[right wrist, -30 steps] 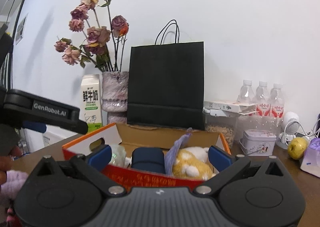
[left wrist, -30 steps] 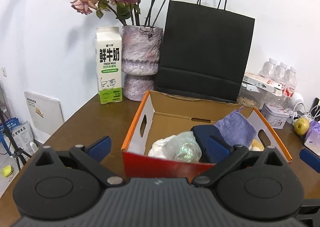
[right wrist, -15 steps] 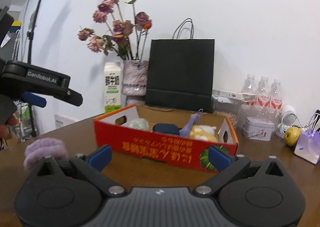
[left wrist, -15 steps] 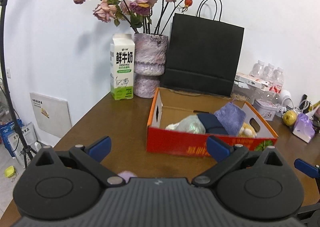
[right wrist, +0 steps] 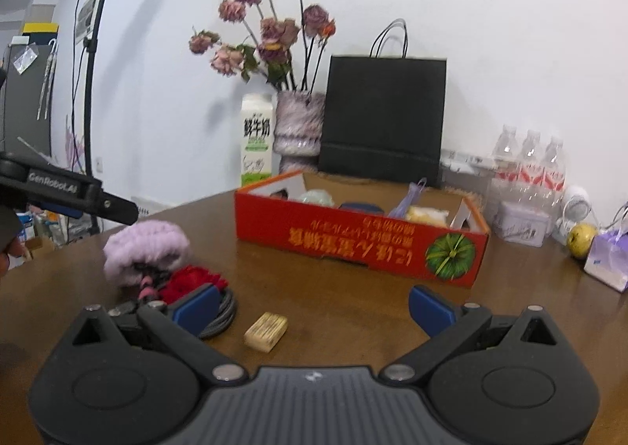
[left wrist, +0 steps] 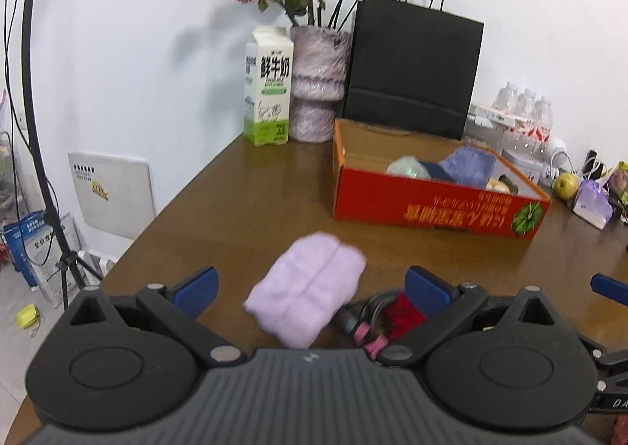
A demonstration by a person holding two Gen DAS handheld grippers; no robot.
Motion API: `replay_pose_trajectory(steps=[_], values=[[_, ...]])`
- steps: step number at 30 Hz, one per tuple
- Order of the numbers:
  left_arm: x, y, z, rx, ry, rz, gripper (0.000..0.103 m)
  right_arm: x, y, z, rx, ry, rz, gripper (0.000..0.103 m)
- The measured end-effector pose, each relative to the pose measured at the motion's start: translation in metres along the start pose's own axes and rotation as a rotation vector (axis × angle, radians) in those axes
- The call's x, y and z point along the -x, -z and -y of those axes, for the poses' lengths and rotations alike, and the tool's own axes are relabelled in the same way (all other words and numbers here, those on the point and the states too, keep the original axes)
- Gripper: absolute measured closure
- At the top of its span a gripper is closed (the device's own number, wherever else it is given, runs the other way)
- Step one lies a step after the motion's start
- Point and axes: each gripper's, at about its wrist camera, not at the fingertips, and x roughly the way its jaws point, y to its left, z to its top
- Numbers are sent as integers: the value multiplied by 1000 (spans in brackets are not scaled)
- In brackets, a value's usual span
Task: Organize objects
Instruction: 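Move both tools back toward the pink towel and soap bar on the table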
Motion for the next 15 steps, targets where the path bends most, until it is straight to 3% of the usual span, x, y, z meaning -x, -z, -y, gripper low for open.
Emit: replay_pose_trajectory(steps=[10, 15], values=[[-4, 30, -15, -44, 6, -21, 0, -15, 2, -11, 4, 36, -124, 0], [-8, 39, -13, -68, -25, 26, 0, -31, 2, -11, -22, 36, -192, 0]])
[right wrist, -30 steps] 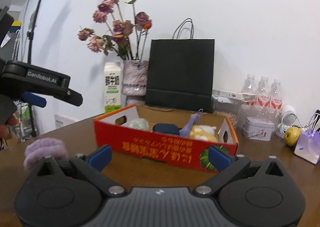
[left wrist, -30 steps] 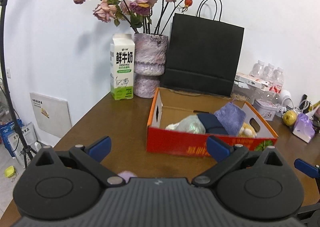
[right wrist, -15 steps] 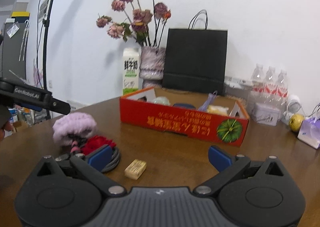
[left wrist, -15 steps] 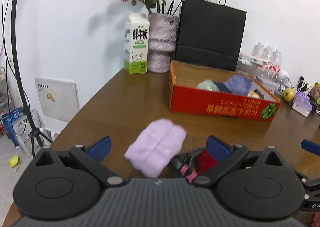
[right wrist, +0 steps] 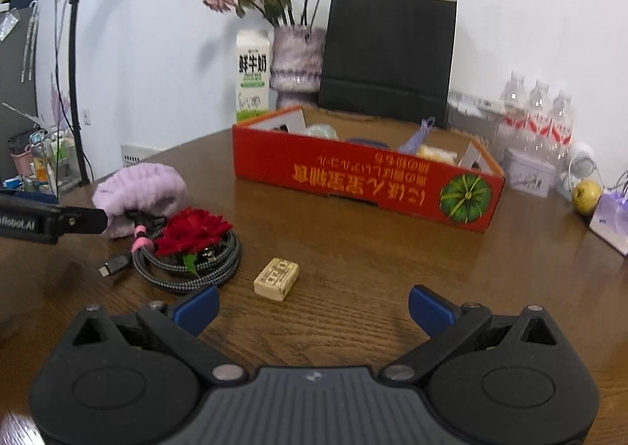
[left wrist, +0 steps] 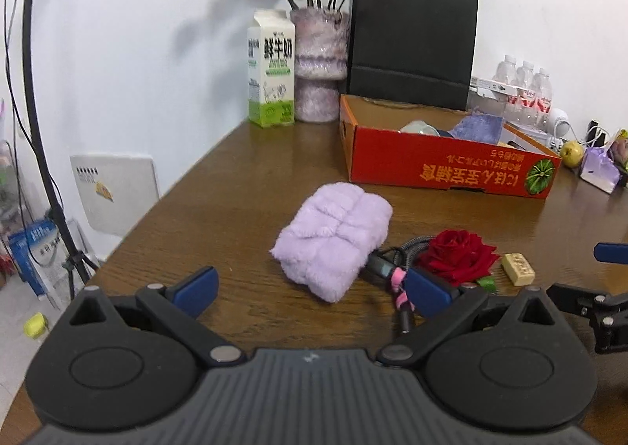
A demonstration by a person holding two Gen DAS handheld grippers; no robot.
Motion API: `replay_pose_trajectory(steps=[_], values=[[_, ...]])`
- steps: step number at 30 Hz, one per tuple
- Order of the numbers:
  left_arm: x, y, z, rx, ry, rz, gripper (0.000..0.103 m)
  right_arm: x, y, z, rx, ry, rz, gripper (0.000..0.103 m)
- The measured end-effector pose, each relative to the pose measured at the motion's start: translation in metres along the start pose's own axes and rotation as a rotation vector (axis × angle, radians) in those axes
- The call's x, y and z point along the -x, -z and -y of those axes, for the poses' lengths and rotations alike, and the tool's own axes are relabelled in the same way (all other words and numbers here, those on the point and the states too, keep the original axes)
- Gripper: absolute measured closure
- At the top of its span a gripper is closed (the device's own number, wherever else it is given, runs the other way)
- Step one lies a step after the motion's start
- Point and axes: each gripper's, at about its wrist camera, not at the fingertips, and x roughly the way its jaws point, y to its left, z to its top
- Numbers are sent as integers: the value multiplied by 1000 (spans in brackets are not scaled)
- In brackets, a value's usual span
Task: Organize objects
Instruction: 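Move both tools back toward the pink towel and soap bar on the table, then grasp the small yellow soap bar with the right tool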
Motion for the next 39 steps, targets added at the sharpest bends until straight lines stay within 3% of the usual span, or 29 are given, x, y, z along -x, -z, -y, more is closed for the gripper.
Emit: replay_pose_trajectory(steps=[5, 10, 14, 16, 18, 19, 20, 24, 29, 33, 39], values=[[8, 3, -4, 17, -6, 79, 0, -20, -5, -8, 11, 14, -80, 6], [9, 2, -7, 42, 7, 92, 0, -37, -12, -10, -17, 14, -114, 9], [7, 1, -4, 26, 35, 72, 0, -44, -16, -5, -76, 11, -116, 18], [7, 1, -5, 28, 38, 74, 0, -45, -17, -4, -91, 27, -104, 30], [7, 2, -6, 37, 41, 76, 0, -44, -18, -4, -89, 22, -90, 57], [7, 2, -7, 41, 41, 74, 0, -43, -18, -5, -83, 12, -85, 66], [6, 2, -7, 45, 41, 73, 0, -43, -18, -5, -79, -2, -80, 83], [6, 2, -9, 58, 35, 72, 0, -36, -17, -2, -97, -46, -39, 83], [7, 2, -7, 51, 19, 75, 0, -15, -15, -8, -33, -14, 75, 83], [17, -1, 5, 27, 41, 126, 0, -6, -14, -5, -9, 26, 119, 83], [14, -18, 54, -113, 96, 116, 0, -1, -14, 10, -43, 61, 136, 83]])
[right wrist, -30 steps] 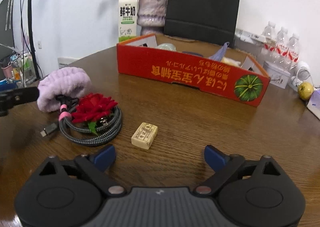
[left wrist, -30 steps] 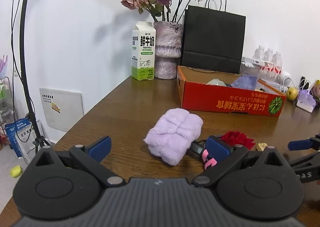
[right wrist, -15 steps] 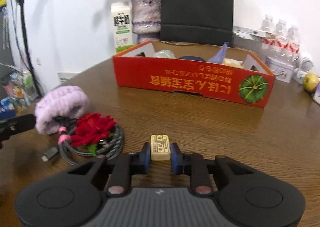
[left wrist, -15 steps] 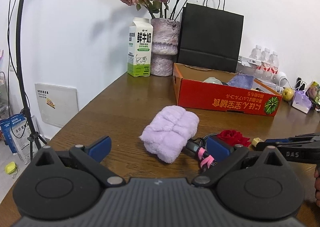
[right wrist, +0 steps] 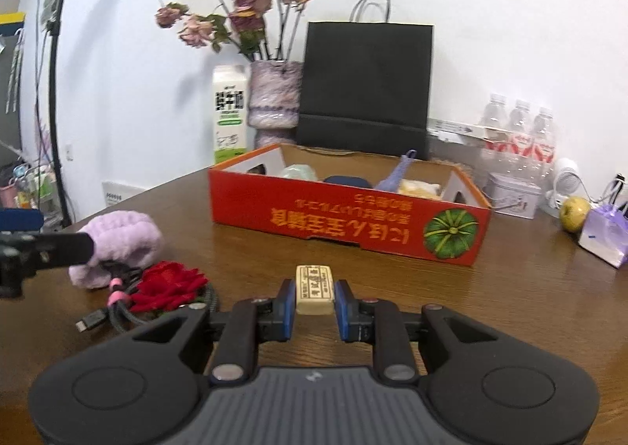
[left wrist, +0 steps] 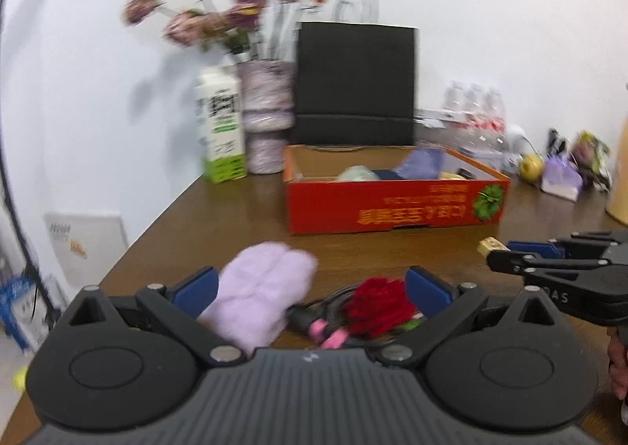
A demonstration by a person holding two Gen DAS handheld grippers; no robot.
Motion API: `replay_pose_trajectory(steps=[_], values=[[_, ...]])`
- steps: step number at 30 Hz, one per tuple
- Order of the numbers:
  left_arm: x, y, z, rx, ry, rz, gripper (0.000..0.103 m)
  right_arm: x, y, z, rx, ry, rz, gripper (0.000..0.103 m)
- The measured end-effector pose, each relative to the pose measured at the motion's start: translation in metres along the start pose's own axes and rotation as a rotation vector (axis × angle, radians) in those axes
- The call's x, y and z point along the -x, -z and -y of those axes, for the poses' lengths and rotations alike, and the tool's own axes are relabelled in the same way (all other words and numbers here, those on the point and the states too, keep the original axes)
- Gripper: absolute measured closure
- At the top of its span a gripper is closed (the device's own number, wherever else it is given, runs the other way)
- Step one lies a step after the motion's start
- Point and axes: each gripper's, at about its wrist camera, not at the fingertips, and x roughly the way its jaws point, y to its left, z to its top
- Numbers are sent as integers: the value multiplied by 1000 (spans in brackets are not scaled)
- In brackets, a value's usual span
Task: Organize objects
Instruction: 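Grasp the small yellow soap bar with the right tool, then grasp the red rose with the left tool while the right tool holds the soap bar, then carry the rose with the left tool while the right tool carries the soap bar over the box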
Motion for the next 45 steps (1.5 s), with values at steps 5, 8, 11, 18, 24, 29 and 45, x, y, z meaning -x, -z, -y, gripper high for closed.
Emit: replay_pose_trajectory(steps=[5, 8, 11, 18, 24, 29, 45], values=[[-23, -9, 27, -20, 29, -61, 0, 1, 1, 10, -16, 11, 7, 83], [-36, -3, 33, -13, 27, -108, 0, 1, 2, 14, -23, 11, 5, 83], [-50, 2, 30, 20, 1, -154, 0, 1, 3, 11, -11, 4, 1, 83], [-63, 1, 27, 85, 15, -199, 30, 2, 3, 3, 17, -12, 5, 83], [-60, 2, 21, 145, 47, -195, 65, 4, 3, 1, 21, -17, 8, 83], [-56, 5, 17, 169, 55, -180, 74, 4, 3, 1, 19, -20, 11, 83], [-9, 1, 35, 68, -17, 98, 79, 7, 4, 1, 19, -30, 27, 83]])
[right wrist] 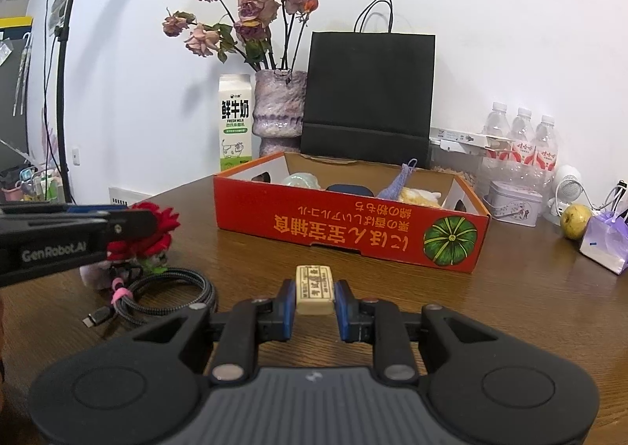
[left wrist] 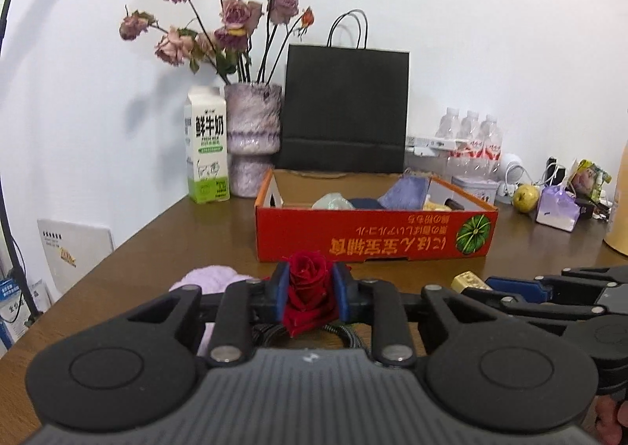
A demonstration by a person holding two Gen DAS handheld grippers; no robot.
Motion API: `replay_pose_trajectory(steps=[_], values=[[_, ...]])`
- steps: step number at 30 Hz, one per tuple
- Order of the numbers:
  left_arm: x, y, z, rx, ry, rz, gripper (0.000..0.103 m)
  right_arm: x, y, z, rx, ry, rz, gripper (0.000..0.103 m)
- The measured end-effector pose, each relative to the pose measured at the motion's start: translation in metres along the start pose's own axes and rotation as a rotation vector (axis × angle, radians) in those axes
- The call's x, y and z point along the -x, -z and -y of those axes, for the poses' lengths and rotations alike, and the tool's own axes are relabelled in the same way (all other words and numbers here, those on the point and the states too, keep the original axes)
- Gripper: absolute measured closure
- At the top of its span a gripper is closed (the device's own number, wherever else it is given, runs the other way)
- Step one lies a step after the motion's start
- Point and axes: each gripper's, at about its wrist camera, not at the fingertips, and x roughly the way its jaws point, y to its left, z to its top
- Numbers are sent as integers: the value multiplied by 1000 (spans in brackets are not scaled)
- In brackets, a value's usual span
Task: Organize objects
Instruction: 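Carry the rose with the left tool while the right tool carries the soap bar over the box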
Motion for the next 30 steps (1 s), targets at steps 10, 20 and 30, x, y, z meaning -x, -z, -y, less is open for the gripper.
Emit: replay_pose_trajectory(steps=[10, 20, 30], values=[[7, -2, 3, 6, 12, 29, 79, 9, -3, 6, -29, 2, 57, 83], [3, -17, 17, 11, 53, 30, 79, 21, -10, 14, -60, -6, 160, 83], [-16, -55, 28, 40, 60, 46, 79, 20, -38, 28, -91, -22, 217, 83]])
